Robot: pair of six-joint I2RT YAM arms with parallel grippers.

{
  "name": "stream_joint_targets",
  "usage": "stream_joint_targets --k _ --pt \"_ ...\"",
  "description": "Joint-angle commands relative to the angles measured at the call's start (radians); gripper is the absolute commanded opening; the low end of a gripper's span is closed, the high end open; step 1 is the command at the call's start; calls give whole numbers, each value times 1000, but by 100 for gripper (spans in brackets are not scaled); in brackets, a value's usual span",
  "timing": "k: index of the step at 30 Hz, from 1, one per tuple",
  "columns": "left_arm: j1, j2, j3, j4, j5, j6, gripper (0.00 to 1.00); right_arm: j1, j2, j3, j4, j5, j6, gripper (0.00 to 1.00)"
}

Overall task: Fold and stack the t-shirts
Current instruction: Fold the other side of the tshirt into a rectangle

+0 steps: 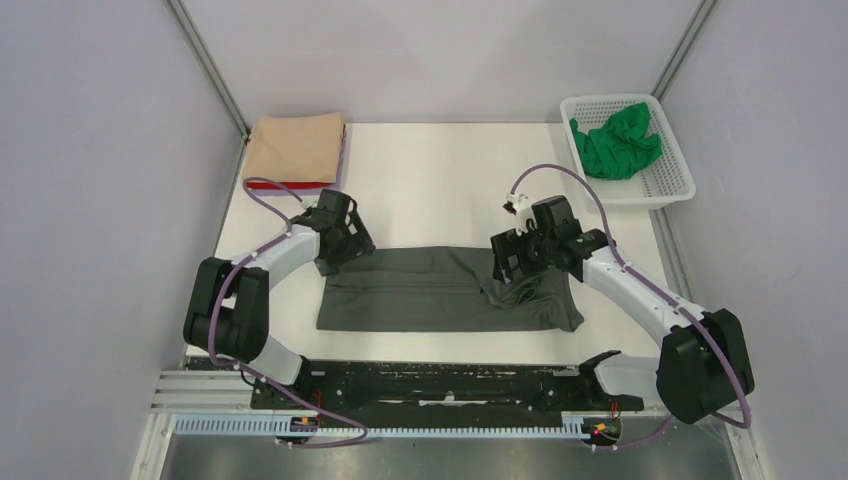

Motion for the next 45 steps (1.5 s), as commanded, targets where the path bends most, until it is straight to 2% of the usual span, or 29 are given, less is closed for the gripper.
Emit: stream_joint_targets --k 1,3,6,11,14,20,25,28,35,42,44,45 --pt "2 14 -8 22 -14 -9 100 -21 -1 -55 10 -105 50 98" --pt "2 14 -7 16 -16 -5 100 -22 15 -57 -18 -83 52 98" --pt "2 12 -11 10 -25 0 100 -21 10 -45 -58 70 45 96" --pt "2 16 -6 3 -31 3 100 -22 4 -76 -58 184 66 89" --pt "2 12 -10 -2 -40 2 100 -21 3 -94 -57 198 84 71" --pt "1 13 -8 -4 -42 -1 100 -21 7 -124 -71 226 95 55" --pt "2 12 -7 -7 -44 -1 100 -22 -10 -124 -59 225 103 16" --pt "1 13 -6 -10 -46 -3 100 -21 -25 -104 -100 227 111 0" --pt "1 2 -16 -12 -56 -16 100 -12 -85 -65 -262 180 219 0" --pt "1 -5 -2 -41 -61 -37 100 39 -241 -189 -259 233 411 6" --pt "1 -6 7 -54 -61 -45 100 51 -281 -223 -241 231 449 16" --pt "1 -7 4 -55 -59 -51 100 52 -297 -239 -234 232 465 26"
